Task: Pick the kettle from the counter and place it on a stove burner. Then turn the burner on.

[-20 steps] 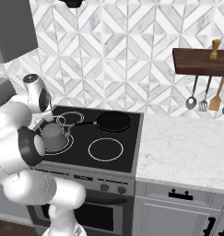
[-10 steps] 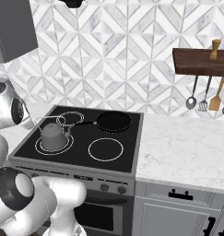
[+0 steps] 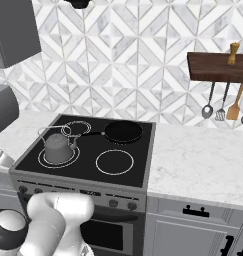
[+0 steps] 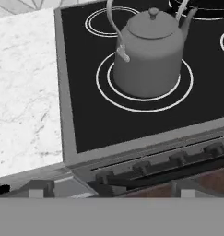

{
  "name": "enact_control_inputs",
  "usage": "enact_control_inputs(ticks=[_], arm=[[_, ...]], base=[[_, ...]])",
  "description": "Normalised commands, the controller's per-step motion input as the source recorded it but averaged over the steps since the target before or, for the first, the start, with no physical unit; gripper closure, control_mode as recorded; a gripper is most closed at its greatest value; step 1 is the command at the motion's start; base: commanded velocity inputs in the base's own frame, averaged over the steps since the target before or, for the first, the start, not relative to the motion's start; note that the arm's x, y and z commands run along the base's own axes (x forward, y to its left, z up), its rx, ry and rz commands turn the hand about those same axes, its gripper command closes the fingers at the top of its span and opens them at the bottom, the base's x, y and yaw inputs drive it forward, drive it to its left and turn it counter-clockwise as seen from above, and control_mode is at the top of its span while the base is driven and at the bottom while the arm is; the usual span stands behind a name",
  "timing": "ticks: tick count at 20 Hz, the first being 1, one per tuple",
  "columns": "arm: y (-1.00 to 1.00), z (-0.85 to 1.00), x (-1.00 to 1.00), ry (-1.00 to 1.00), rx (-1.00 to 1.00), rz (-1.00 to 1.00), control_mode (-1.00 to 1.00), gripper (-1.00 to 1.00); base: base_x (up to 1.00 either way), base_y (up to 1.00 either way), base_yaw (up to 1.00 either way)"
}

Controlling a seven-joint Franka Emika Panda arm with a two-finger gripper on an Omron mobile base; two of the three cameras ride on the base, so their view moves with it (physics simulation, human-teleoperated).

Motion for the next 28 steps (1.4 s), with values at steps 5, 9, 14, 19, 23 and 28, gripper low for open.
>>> enact_control_inputs(ticks=[5, 9, 14, 19, 23, 28], arm=[[0.37, -1.00, -1.00, -0.03, -0.52, 0.43, -1.00, -1.00], [-0.26, -0.68, -0.87, -0.41, -0.35, 0.27, -1.00, -1.00], [-0.32, -0.48, -0.37, -0.50, -0.23, 0.12, -1.00, -1.00], [-0.45, -0.12, -0.01, -0.40, 0.02, 0.02, -1.00, -1.00], [-0.24, 0.00, 0.09, -0.30, 0.10, 0.00, -1.00, -1.00], [0.01, -0.02, 0.32, -0.11, 0.00, 0.00, -1.00, -1.00]], base=[[0.00, 0.00, 0.00], [0.00, 0.00, 0.00], [0.00, 0.00, 0.00], [0.00, 0.00, 0.00], [0.00, 0.00, 0.00], [0.00, 0.00, 0.00]])
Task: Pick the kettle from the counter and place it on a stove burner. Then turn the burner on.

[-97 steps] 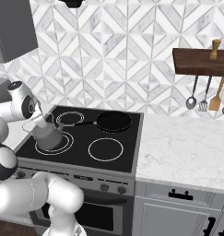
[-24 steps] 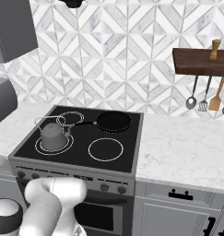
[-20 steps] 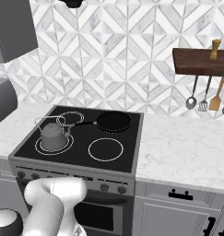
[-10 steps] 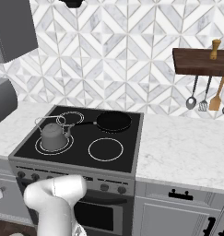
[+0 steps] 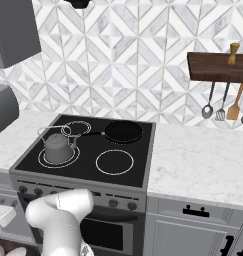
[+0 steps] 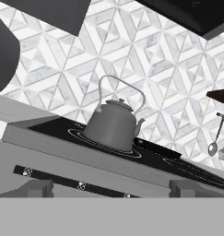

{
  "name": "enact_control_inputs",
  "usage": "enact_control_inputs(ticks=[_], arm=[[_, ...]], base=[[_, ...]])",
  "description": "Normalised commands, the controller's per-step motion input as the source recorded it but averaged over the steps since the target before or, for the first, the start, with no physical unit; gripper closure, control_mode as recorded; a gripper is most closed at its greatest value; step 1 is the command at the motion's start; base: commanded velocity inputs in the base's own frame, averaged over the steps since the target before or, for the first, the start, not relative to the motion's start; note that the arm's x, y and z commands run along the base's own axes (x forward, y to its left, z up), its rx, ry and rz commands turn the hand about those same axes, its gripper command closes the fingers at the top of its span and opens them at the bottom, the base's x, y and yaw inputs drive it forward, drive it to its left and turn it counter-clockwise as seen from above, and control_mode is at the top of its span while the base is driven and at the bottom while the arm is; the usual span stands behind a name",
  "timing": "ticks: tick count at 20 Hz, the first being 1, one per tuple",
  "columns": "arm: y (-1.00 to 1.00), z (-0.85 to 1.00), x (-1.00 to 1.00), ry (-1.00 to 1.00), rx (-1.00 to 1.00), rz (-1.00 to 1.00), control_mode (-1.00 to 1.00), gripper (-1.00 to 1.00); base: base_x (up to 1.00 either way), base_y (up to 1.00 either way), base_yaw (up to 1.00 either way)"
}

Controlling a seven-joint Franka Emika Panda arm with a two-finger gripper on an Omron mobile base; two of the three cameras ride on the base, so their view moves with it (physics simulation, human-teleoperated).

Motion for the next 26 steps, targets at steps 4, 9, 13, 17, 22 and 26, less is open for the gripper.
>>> enact_control_inputs(ticks=[4, 9, 13, 17, 22, 26], arm=[[0.00, 0.00, 0.21, 0.00, 0.00, 0.00, -1.00, -1.00], [0.23, 0.00, 0.14, 0.00, 0.00, 0.00, -1.00, -1.00], [0.22, -0.03, 0.33, 0.00, 0.00, 0.00, -1.00, -1.00], [0.20, -0.32, 0.37, 0.00, 0.00, 0.00, -1.00, -1.00], [0.24, -0.43, 0.30, 0.00, 0.00, 0.00, -1.00, -1.00], [0.29, -0.34, 0.16, 0.00, 0.01, 0.00, -1.00, -1.00]], base=[[0.00, 0.00, 0.00], [0.00, 0.00, 0.00], [0.00, 0.00, 0.00], [0.00, 0.00, 0.00], [0.00, 0.00, 0.00], [0.00, 0.00, 0.00]])
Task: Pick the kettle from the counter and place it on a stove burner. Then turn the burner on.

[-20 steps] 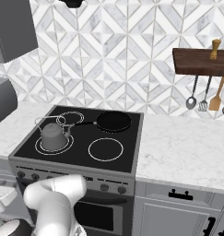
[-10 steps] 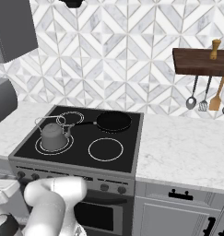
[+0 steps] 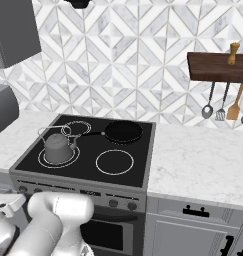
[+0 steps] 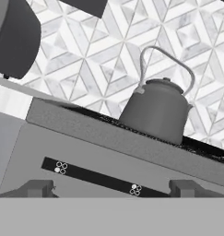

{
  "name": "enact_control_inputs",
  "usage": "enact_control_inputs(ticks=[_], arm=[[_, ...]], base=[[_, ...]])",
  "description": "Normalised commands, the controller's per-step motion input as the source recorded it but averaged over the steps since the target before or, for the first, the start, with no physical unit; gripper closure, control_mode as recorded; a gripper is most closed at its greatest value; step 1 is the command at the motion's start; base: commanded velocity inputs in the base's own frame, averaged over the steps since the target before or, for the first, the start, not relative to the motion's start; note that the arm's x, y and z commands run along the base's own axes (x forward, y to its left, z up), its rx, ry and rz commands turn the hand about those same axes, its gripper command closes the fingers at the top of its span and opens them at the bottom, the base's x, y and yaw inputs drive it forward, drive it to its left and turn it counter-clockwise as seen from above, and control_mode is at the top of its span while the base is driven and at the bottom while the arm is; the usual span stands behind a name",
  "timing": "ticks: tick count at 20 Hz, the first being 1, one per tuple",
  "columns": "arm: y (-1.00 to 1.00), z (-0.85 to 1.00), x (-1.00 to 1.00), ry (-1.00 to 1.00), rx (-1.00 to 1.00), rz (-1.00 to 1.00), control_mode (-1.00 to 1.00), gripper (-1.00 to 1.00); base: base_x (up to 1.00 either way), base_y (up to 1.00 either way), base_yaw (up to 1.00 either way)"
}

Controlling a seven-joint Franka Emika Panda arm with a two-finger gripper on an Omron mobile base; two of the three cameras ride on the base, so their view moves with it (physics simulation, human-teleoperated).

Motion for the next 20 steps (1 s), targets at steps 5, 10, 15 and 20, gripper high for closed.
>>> enact_control_inputs(ticks=[5, 10, 15, 20], arm=[[0.17, -0.25, 0.07, 0.00, 0.01, 0.00, -1.00, -1.00], [0.00, -0.14, 0.35, -0.02, 0.00, 0.00, -1.00, -1.00], [0.00, -0.16, 0.21, 0.00, 0.00, 0.00, -1.00, -1.00], [0.12, -0.27, 0.03, 0.00, 0.00, 0.00, -1.00, -1.00]], base=[[0.00, 0.00, 0.00], [0.00, 0.00, 0.00], [0.00, 0.00, 0.00], [0.00, 0.00, 0.00]])
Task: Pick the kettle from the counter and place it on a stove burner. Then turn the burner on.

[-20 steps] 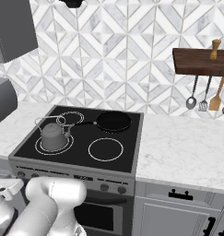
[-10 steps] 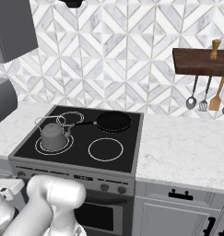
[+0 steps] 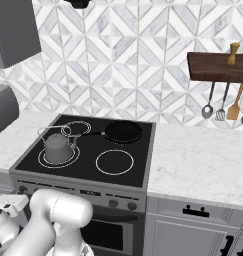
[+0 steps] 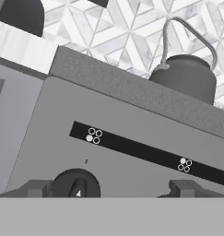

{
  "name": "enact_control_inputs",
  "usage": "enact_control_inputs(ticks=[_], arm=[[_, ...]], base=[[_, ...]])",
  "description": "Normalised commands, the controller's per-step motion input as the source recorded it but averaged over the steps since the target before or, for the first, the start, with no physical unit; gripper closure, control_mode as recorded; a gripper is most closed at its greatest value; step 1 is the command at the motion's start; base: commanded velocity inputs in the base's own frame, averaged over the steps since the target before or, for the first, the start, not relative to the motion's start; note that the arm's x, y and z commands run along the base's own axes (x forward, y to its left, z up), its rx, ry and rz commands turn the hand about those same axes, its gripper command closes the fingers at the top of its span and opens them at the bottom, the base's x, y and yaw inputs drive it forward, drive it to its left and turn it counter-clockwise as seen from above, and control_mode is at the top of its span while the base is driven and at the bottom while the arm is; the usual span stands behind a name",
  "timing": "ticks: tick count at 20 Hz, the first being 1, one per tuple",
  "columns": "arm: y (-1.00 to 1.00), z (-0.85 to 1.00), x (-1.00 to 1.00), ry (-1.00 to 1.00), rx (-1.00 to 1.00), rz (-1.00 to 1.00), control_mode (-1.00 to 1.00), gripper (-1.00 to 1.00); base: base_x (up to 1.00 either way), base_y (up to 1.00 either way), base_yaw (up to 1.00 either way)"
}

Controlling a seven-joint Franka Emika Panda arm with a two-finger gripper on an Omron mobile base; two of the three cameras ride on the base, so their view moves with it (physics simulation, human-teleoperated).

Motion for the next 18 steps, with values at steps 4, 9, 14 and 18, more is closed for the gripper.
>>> enact_control_inputs(ticks=[4, 9, 14, 18], arm=[[0.15, -0.15, 0.03, 0.00, 0.00, 0.00, -1.00, -1.00], [0.12, -0.06, 0.05, 0.00, 0.00, 0.00, -1.00, -1.00], [0.07, -0.07, 0.12, -0.01, 0.00, 0.00, -1.00, -1.00], [0.00, -0.09, 0.15, -0.01, 0.00, 0.00, -1.00, -1.00]], base=[[0.00, 0.00, 0.00], [0.00, 0.00, 0.00], [0.00, 0.00, 0.00], [0.00, 0.00, 0.00]])
